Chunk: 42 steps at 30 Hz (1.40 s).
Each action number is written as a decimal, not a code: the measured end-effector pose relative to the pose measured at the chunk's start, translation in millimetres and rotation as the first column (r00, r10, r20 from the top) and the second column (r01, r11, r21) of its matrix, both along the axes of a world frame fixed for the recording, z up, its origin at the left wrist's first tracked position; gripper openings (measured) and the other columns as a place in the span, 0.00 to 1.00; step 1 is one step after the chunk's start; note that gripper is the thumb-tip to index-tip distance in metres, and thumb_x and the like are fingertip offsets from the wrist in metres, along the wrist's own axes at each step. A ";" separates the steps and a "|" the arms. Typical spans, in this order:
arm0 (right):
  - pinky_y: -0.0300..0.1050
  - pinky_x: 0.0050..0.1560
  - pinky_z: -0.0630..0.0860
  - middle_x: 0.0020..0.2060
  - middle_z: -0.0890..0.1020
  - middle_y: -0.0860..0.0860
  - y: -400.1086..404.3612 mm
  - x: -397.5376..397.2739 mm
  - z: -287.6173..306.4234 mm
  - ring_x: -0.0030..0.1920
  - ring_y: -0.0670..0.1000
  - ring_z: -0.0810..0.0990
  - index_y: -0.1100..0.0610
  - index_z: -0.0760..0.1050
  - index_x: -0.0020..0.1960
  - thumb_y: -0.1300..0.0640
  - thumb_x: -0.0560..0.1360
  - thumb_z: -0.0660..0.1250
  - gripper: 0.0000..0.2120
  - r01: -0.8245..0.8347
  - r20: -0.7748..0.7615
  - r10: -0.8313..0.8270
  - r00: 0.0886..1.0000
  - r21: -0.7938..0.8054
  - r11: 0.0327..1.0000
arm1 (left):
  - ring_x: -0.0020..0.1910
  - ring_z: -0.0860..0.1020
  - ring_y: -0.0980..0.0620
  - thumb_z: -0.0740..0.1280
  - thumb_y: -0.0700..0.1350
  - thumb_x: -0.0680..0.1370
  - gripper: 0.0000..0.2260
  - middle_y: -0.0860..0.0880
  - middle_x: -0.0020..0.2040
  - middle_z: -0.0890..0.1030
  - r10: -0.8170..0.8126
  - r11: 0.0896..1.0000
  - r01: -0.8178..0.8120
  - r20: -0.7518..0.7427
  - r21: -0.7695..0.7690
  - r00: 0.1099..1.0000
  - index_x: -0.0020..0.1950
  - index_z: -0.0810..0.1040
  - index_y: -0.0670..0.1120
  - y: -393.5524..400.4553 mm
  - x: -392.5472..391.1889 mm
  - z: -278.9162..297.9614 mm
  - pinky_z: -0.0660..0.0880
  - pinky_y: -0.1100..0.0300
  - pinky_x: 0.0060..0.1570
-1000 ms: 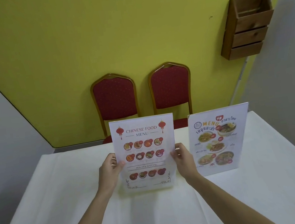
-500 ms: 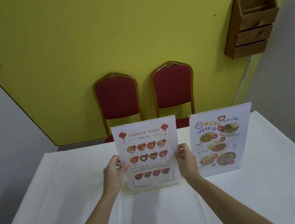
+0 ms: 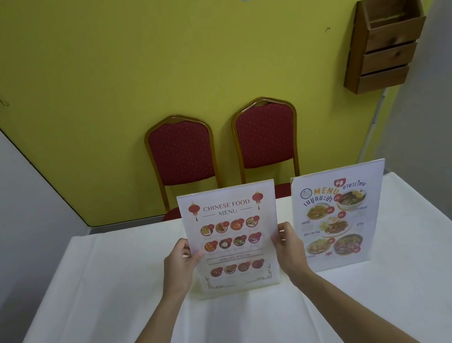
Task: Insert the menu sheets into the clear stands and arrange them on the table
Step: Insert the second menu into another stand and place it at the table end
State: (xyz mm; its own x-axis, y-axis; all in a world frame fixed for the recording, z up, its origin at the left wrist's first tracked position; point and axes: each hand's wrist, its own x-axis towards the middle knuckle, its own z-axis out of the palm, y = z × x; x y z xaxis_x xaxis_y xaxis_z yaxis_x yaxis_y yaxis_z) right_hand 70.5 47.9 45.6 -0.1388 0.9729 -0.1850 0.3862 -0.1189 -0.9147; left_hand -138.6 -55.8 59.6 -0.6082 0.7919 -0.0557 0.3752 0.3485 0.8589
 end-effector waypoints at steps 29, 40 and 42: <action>0.51 0.48 0.78 0.48 0.78 0.53 0.2 3.7 -0.2 0.48 0.56 0.79 0.59 0.68 0.53 0.60 0.81 0.56 0.04 -0.064 0.026 0.064 0.998 -0.009 0.998 | 0.53 0.81 0.42 0.68 0.41 0.77 0.08 0.42 0.55 0.83 0.001 0.998 -0.001 0.003 -0.061 1.000 0.54 0.76 0.41 -10.2 6.3 1.3 0.78 0.52 0.49; 0.48 0.46 0.77 0.50 0.78 0.53 1.6 5.6 1.8 0.49 0.55 0.79 0.62 0.69 0.55 0.60 0.81 0.56 0.06 -0.069 0.031 0.070 0.997 -0.030 0.997 | 0.52 0.80 0.45 0.69 0.43 0.77 0.09 0.44 0.56 0.83 0.002 0.997 -0.001 0.019 -0.078 1.000 0.56 0.76 0.42 -9.6 5.1 3.1 0.79 0.48 0.53; 0.48 0.45 0.77 0.51 0.79 0.54 2.0 5.6 1.8 0.48 0.55 0.79 0.62 0.69 0.55 0.60 0.81 0.56 0.07 -0.068 0.032 0.069 0.997 -0.030 0.997 | 0.52 0.80 0.44 0.69 0.43 0.77 0.09 0.44 0.56 0.83 -0.002 0.997 0.004 0.026 -0.080 1.000 0.56 0.76 0.42 -9.5 5.0 3.5 0.79 0.48 0.53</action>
